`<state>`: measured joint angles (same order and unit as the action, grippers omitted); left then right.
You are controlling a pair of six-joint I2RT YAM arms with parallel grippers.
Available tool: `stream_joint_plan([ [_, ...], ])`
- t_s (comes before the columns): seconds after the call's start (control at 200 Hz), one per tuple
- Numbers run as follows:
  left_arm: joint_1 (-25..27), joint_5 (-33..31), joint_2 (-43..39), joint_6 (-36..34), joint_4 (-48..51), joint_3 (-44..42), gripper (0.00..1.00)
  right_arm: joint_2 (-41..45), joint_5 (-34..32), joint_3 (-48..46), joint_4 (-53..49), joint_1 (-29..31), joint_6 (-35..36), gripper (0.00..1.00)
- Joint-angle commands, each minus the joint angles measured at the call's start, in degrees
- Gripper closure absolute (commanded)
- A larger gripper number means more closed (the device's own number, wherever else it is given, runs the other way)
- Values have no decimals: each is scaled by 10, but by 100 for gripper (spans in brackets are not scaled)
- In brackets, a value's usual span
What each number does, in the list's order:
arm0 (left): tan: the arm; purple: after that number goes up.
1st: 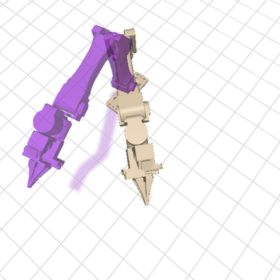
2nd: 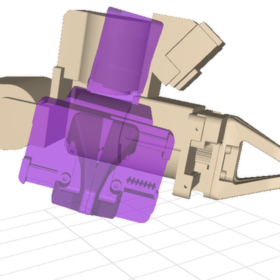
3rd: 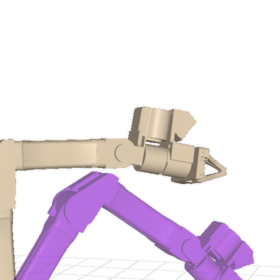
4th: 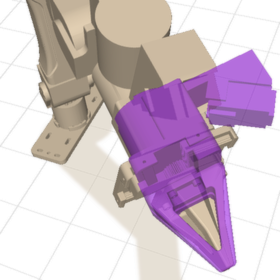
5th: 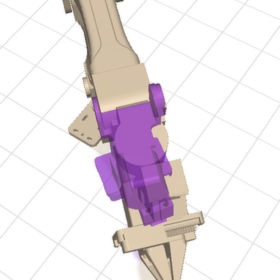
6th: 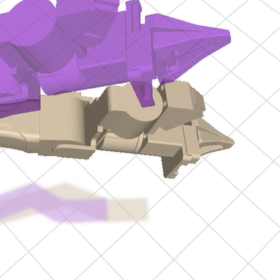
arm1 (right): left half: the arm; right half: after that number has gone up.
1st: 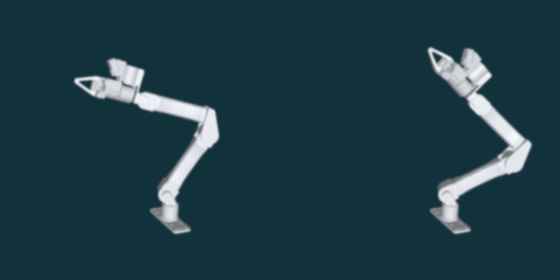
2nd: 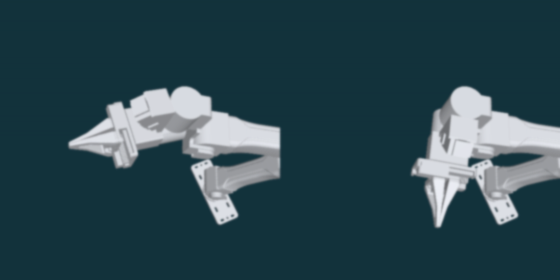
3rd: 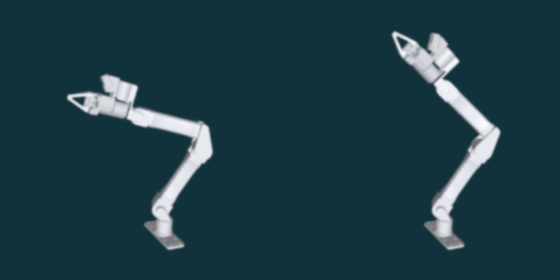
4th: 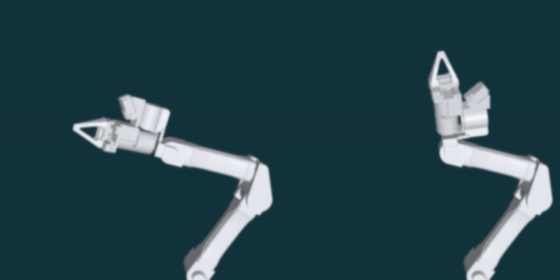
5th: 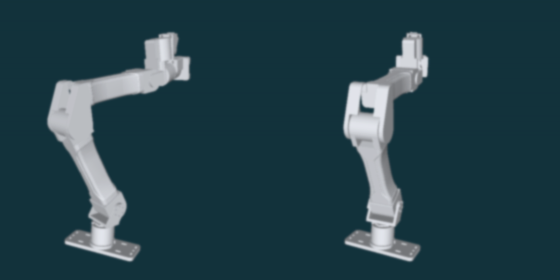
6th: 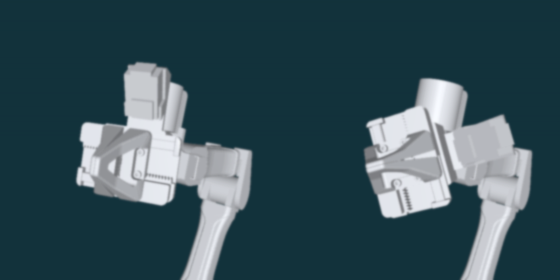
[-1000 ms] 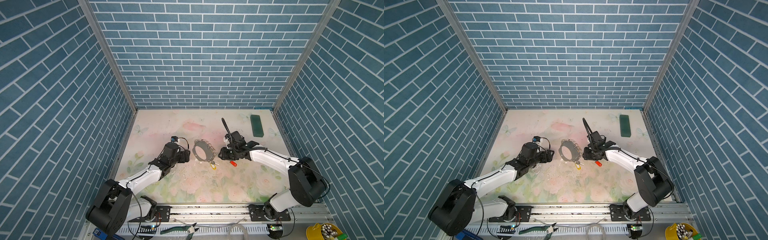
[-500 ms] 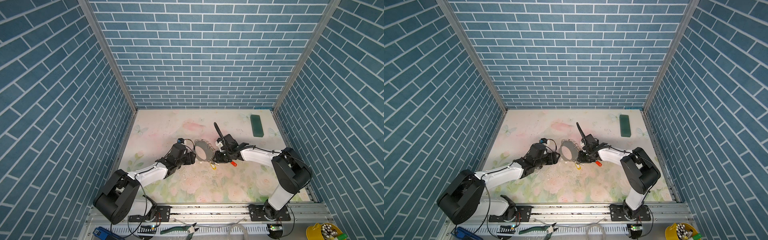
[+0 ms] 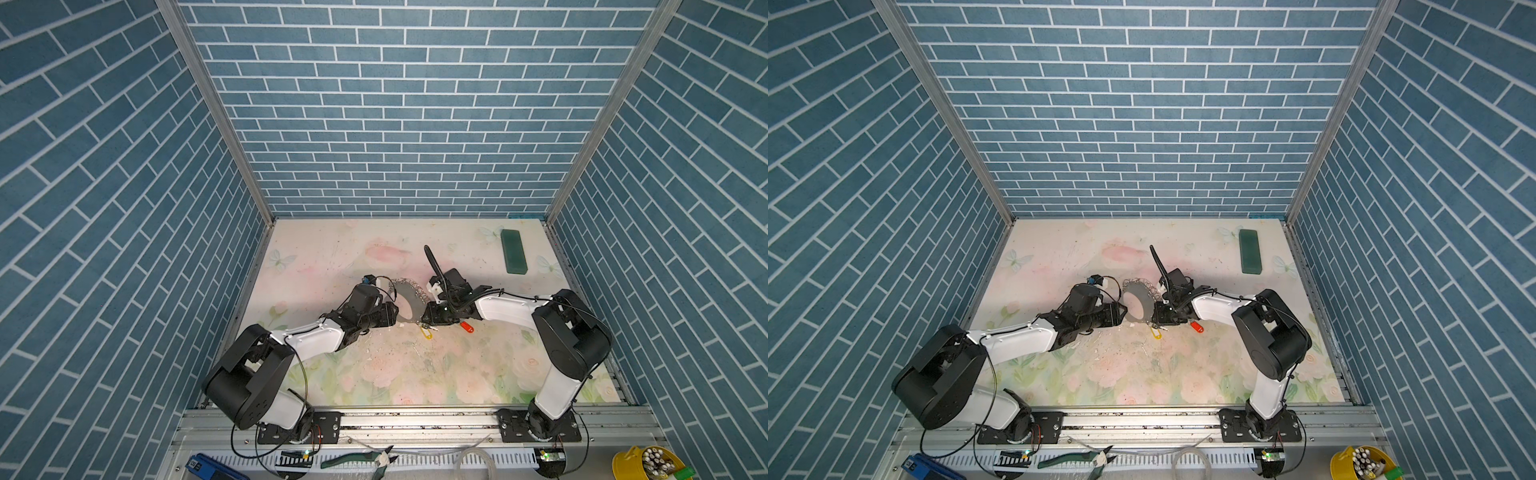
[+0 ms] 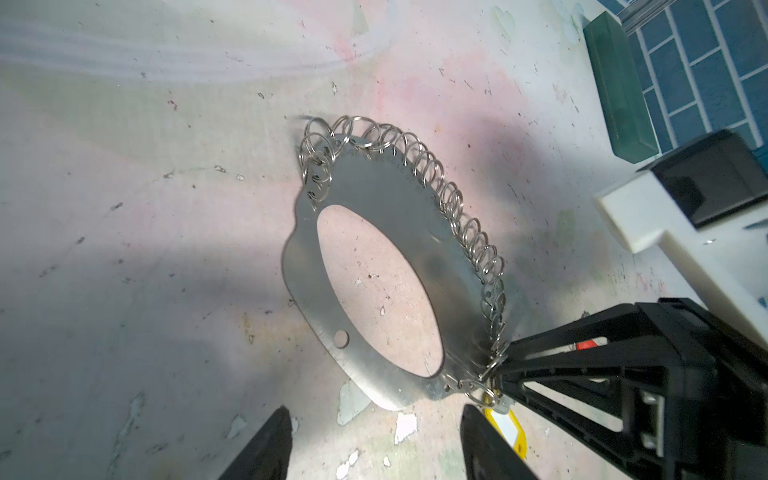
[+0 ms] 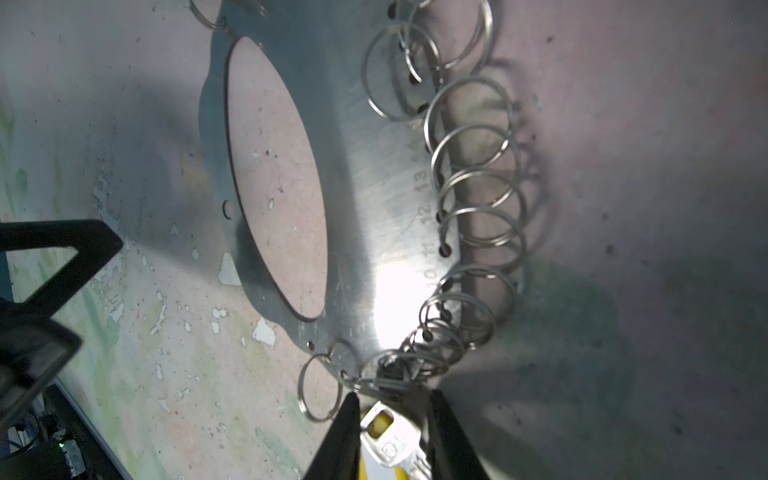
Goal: Put the keys on the keyring
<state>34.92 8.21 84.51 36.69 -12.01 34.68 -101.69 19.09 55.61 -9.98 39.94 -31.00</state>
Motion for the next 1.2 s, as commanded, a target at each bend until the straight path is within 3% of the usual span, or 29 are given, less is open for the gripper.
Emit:
stream_joint_plan([
  [0.0,6,8,15,1,-7,13,35,-16,7,32,-6,6,16,68],
  [0.535,9,7,37,-7,-3,24,38,-12,-28,56,-50,33,36,76],
  [0.735,9,-1,28,-10,1,18,37,7,-67,44,-62,48,39,66],
  [0.87,9,-5,24,-14,5,15,36,17,-74,41,-62,55,37,66],
  [1.195,9,-16,9,-21,14,13,35,5,-82,55,-73,67,38,80],
])
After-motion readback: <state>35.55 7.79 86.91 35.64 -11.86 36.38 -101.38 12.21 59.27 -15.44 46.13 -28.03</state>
